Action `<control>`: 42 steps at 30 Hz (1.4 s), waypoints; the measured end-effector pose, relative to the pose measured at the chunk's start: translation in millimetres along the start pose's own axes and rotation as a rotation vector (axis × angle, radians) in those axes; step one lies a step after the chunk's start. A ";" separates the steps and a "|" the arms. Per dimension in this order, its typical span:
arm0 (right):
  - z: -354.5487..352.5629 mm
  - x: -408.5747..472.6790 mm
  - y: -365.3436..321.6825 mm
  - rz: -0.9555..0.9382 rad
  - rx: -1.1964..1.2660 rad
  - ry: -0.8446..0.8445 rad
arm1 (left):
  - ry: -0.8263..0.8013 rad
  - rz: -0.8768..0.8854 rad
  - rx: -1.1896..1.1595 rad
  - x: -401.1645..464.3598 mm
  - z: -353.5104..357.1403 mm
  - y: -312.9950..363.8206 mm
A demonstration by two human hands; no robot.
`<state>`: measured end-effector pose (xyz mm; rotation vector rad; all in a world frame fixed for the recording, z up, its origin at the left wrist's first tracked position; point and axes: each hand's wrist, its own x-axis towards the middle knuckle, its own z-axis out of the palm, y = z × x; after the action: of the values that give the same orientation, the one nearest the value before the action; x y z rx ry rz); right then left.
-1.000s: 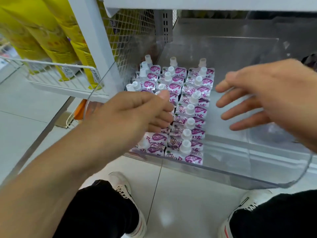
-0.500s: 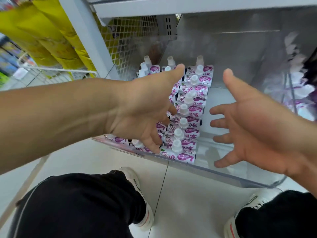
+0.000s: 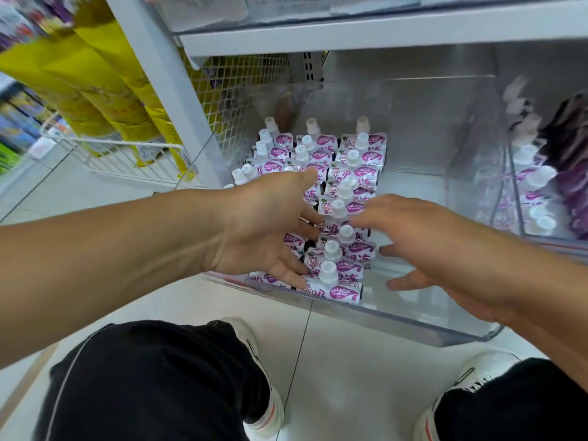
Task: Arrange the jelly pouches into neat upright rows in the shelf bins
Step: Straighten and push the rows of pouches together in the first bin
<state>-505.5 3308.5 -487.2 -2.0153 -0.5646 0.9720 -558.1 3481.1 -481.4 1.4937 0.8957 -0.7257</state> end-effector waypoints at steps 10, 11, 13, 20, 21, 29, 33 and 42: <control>34.2 23.2 -5.6 -0.369 -0.911 0.098 | 0.302 0.731 1.309 -8.1 -27.8 -19.3; 34.6 25.6 -5.3 -0.361 -0.911 0.083 | 0.313 0.751 1.356 -5.4 -28.2 -17.1; 31.5 26.1 -5.4 -0.344 -0.936 0.062 | 0.377 0.759 1.421 -1.0 -30.8 -13.2; 16.7 22.0 -4.1 -0.308 -1.000 0.061 | 0.509 0.834 1.281 14.8 -29.7 -8.9; 16.1 21.7 -4.4 -0.311 -1.003 0.061 | 0.529 0.845 1.276 18.0 -27.4 -7.2; -24.6 13.2 -11.7 -0.336 -0.807 0.168 | 0.600 0.832 1.422 58.8 -18.2 5.2; -39.8 19.7 -7.9 -0.356 -0.862 0.327 | 0.565 0.886 1.417 64.3 -16.4 6.3; -45.8 34.3 -0.3 -0.301 -0.889 0.233 | 0.416 0.684 0.951 23.8 -1.2 -2.8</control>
<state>-448.3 3310.0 -484.7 -2.6367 -1.2809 0.2884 -548.4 3485.3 -502.9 2.6778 0.2295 -0.3090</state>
